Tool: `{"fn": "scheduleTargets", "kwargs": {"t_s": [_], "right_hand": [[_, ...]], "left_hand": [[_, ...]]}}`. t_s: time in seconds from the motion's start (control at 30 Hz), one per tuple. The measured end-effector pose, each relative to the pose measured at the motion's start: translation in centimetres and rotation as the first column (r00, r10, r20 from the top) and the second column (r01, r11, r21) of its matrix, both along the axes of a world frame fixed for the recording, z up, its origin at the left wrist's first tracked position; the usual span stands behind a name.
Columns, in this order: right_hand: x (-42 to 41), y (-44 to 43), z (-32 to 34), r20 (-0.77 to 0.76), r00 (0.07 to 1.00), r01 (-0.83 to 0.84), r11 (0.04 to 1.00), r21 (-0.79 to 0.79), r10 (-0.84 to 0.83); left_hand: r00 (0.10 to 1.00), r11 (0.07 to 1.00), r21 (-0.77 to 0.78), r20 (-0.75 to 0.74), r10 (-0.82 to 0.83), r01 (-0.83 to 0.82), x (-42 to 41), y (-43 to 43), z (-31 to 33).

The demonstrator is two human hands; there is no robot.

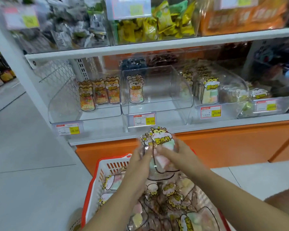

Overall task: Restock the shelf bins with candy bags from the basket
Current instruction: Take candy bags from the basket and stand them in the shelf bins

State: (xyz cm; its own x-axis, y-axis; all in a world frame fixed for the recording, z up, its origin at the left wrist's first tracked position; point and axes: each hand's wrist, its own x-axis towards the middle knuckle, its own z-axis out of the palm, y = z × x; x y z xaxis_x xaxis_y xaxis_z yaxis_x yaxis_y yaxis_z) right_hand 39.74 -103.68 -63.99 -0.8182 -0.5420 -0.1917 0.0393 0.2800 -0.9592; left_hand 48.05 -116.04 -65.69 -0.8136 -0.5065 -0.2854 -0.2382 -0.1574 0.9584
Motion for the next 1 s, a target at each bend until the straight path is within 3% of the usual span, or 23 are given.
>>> {"fn": "scheduleTargets", "kwargs": {"t_s": [0.13,0.27,0.37,0.53,0.67,0.73,0.9,1.0], "right_hand": [[-3.0,1.6,2.6,0.119,0.993,0.031,0.999,-0.044,-0.026],[-5.8,3.5,6.5,-0.01,0.998,0.06,0.998,-0.004,-0.06],[-8.5,5.3,7.5,-0.115,0.988,0.089,0.991,-0.102,-0.1],[-13.1,7.2,10.5,-0.078,0.978,0.17,0.953,-0.252,-0.195],[-17.4,8.7,12.7,-0.224,0.958,0.137,0.971,-0.196,-0.181],[-19.5,8.6,12.6,-0.247,0.956,0.122,0.981,-0.153,-0.157],[-24.4,6.8,9.4,-0.23,0.944,0.214,0.97,-0.11,-0.235],[-26.8,4.6,6.8,-0.21,0.953,0.21,0.976,-0.062,-0.219]], "left_hand": [[0.996,1.0,0.0,-0.087,-0.026,0.026,-3.0,1.4,3.2],[0.968,0.959,-0.162,-0.059,-0.243,0.231,-6.3,3.2,7.4],[0.935,0.891,-0.287,0.045,-0.353,0.35,-9.3,3.5,9.4],[0.897,0.782,-0.5,-0.026,-0.442,0.371,-15.0,4.3,12.6],[0.897,0.738,-0.619,-0.117,-0.427,0.271,-20.2,5.5,14.1],[0.916,0.708,-0.661,-0.074,-0.393,0.25,-22.9,5.6,14.4],[0.959,0.319,-0.904,0.259,-0.119,0.284,-27.9,4.0,13.2],[0.939,0.302,-0.89,0.336,-0.071,0.341,-29.9,2.3,12.6]]}}
